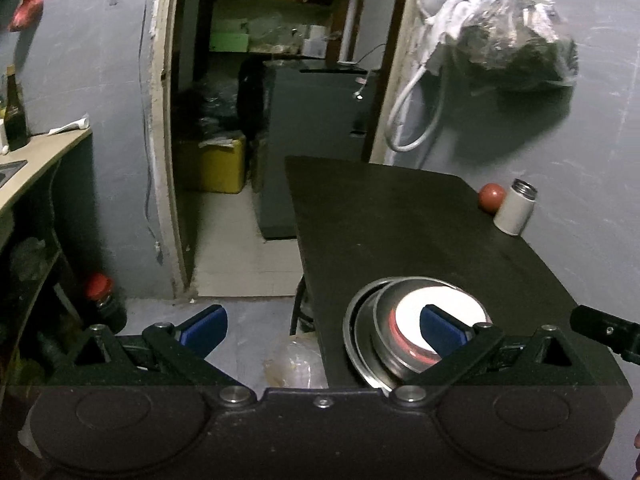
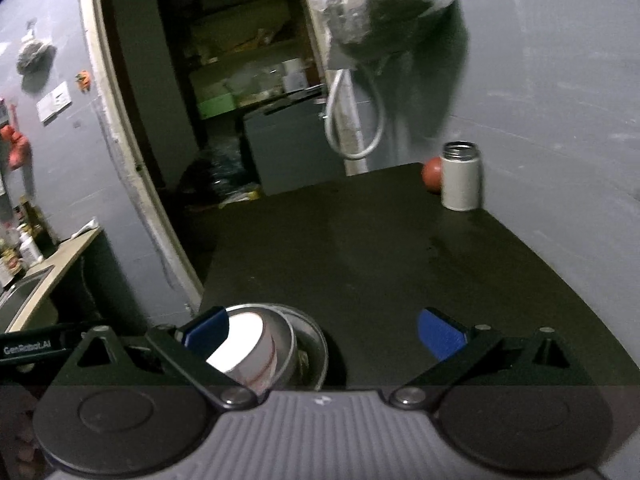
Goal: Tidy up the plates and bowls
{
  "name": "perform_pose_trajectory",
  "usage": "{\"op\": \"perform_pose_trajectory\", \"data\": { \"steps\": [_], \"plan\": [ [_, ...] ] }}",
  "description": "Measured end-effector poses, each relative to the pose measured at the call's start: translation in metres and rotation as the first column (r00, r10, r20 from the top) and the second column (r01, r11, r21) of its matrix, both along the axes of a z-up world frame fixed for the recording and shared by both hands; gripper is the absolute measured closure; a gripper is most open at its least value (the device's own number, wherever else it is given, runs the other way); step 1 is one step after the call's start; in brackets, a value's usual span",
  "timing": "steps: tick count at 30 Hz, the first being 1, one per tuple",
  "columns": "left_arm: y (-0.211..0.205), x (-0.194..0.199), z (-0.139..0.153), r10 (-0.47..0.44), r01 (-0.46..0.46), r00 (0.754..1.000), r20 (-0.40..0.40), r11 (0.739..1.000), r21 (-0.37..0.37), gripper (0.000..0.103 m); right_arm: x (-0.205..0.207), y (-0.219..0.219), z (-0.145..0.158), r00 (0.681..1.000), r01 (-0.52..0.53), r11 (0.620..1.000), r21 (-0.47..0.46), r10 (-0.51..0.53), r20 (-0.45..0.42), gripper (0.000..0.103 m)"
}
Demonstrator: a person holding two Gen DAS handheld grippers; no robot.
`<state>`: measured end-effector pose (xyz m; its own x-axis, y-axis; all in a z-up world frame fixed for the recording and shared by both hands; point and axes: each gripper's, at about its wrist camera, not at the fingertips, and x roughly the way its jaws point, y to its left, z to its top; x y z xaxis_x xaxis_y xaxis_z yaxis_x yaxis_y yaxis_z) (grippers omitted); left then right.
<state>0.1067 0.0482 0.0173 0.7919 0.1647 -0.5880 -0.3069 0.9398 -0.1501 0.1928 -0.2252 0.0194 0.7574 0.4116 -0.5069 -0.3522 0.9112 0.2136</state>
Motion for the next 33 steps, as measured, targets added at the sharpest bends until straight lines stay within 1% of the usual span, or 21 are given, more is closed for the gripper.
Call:
{"op": "perform_pose_trajectory", "data": {
  "steps": [7,14,26,33],
  "plan": [
    [0.0,-0.03,-0.002,-0.046,0.046,0.999,0.015,0.999,0.001,0.001,-0.047,-0.007,0.0,0.997,0.074,0.997,-0.009,-0.074,0.016,0.0],
    [0.001,-0.051,-0.004,-0.071,0.071,0.997,0.023,0.997,0.007,0.001,-0.079,-0.005,0.001,0.995,0.095,0.995,-0.017,-0.095,0.02,0.0],
    [0.0,-0.073,-0.016,-0.092,0.092,0.996,0.009,0.996,0.014,0.001,-0.104,0.001,-0.001,0.996,0.086,0.996,-0.035,-0.085,0.015,0.0],
    [-0.004,-0.08,-0.025,-0.132,0.133,0.991,-0.013,0.991,0.031,0.001,-0.113,0.003,-0.008,0.997,0.076,0.996,-0.052,-0.077,-0.007,0.0]
  ]
}}
